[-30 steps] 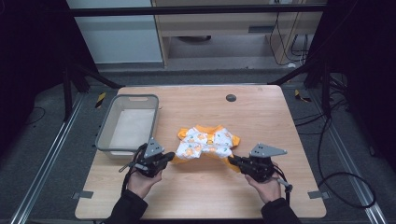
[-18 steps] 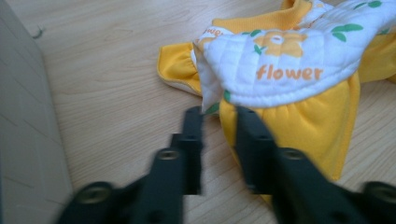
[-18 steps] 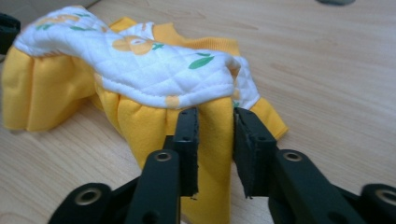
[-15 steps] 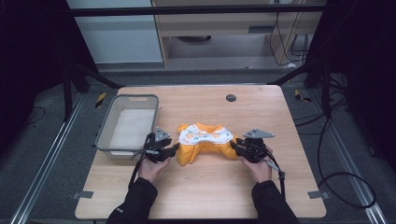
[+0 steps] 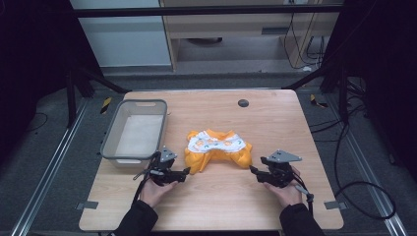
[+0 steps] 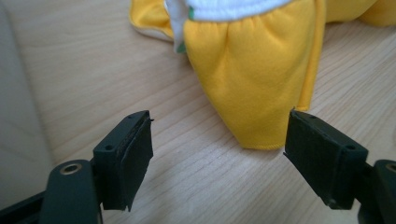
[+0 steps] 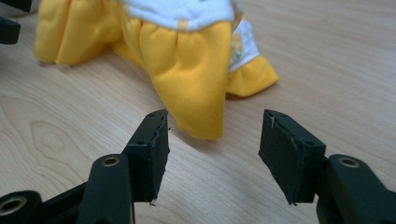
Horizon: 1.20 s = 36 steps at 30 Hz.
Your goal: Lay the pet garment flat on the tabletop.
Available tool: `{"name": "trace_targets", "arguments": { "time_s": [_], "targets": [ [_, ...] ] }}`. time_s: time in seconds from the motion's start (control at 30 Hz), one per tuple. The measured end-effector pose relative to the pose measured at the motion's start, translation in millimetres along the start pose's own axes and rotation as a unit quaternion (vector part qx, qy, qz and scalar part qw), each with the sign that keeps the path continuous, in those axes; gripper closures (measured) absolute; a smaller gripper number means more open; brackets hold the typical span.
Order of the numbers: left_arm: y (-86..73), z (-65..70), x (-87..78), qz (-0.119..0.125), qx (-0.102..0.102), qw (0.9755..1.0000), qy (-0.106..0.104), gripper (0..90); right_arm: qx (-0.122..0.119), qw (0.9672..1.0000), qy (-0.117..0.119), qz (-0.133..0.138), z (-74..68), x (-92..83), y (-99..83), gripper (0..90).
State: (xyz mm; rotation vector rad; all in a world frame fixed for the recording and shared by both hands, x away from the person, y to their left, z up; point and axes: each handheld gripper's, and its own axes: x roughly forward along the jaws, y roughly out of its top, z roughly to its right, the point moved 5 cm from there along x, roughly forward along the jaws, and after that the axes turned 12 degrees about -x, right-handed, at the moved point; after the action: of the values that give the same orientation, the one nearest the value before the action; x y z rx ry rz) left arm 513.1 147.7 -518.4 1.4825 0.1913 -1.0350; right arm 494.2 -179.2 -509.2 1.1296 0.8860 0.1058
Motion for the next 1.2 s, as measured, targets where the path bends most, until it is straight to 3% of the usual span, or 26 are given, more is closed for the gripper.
{"name": "trace_targets", "arguments": {
  "time_s": [0.1, 0.17, 0.2, 0.3, 0.33, 0.37, 0.4, 0.43, 0.47, 0.5, 0.57, 0.77, 0.9, 1.07, 1.1, 1.13, 1.17, 1.2],
  "targets": [
    [-1.1, 2.8, 7.2, -0.009, 0.008, 0.9999, 0.005, 27.2, -0.005, 1.0, 0.003, -0.006, -1.8, 7.9, -1.3, 42.7],
    [-0.4, 4.2, 10.9, 0.0, 0.014, 0.9998, 0.015, 28.8, -0.003, 0.9999, 0.007, -0.008, -3.2, 15.0, -0.1, 43.2],
    [0.5, 4.8, 12.4, 0.003, 0.01, 0.9999, 0.007, 29.7, 0.001, 0.9999, 0.008, -0.009, -4.1, 17.8, 0.9, 44.1],
    [1.7, 4.0, 13.7, 0.01, 0.006, 0.9999, 0.0, 48.9, -0.005, 0.9999, 0.01, -0.013, -4.7, 29.0, 4.0, 54.9],
    [1.9, 3.5, 13.5, 0.011, 0.008, 0.9999, 0.001, 48.9, -0.005, 0.9999, 0.01, -0.013, -4.7, 29.0, 4.0, 54.9],
    [1.6, 3.4, 13.2, 0.007, 0.01, 0.9999, 0.004, 55.7, -0.006, 0.9998, 0.01, -0.014, -4.9, 30.3, 4.4, 57.6],
    [1.1, 3.1, 11.9, -0.005, 0.011, 0.9999, 0.011, 70.1, -0.001, 0.9997, 0.011, -0.022, -4.7, 32.1, 4.5, 66.0],
    [1.1, 3.1, 11.9, -0.005, 0.011, 0.9999, 0.011, 75.6, -0.001, 0.9997, 0.011, -0.022, -4.7, 32.1, 4.5, 66.0],
    [1.3, 3.0, 10.6, -0.007, 0.008, 0.9999, 0.008, 80.4, -0.002, 0.9995, 0.014, -0.028, -4.1, 30.9, 4.4, 77.4],
    [1.7, 3.3, 9.6, -0.007, 0.004, 1.0, 0.006, 80.4, -0.002, 0.9995, 0.014, -0.028, -4.1, 30.9, 4.4, 77.4],
    [3.8, 4.4, 6.0, -0.004, 0.0, 1.0, -0.004, 87.4, 0.008, 0.9994, 0.022, -0.025, -4.0, 26.7, 6.4, 85.9],
    [6.8, 8.0, -2.3, 0.001, -0.005, 0.9998, -0.02, 89.4, 0.001, 0.9991, 0.036, -0.021, -7.0, 19.6, 11.2, 87.6],
    [11.4, 10.2, -17.3, 0.015, -0.013, 0.999, -0.041, 89.5, 0.002, 0.9989, 0.046, -0.005, -9.9, 9.4, 18.1, 87.6],
    [14.2, 15.0, -49.9, 0.035, -0.007, 0.9972, -0.065, 89.6, 0.003, 0.9977, 0.059, 0.031, -17.7, -24.1, 30.1, 87.5],
    [14.3, 16.2, -56.8, 0.037, -0.002, 0.9971, -0.066, 89.6, 0.003, 0.9977, 0.059, 0.031, -17.7, -24.1, 30.1, 87.5],
    [12.0, 19.5, -68.5, 0.039, 0.0, 0.9963, -0.077, 89.6, 0.005, 0.9967, 0.069, 0.042, -20.8, -37.2, 33.3, 87.4],
    [12.0, 19.5, -68.5, 0.039, 0.0, 0.9963, -0.077, 89.6, 0.005, 0.9967, 0.069, 0.042, -20.8, -37.2, 33.3, 87.4],
    [5.3, 22.9, -76.3, 0.028, -0.002, 0.9959, -0.086, 89.6, 0.012, 0.9951, 0.086, 0.047, -25.6, -49.3, 34.4, 87.3]
  ]
}}
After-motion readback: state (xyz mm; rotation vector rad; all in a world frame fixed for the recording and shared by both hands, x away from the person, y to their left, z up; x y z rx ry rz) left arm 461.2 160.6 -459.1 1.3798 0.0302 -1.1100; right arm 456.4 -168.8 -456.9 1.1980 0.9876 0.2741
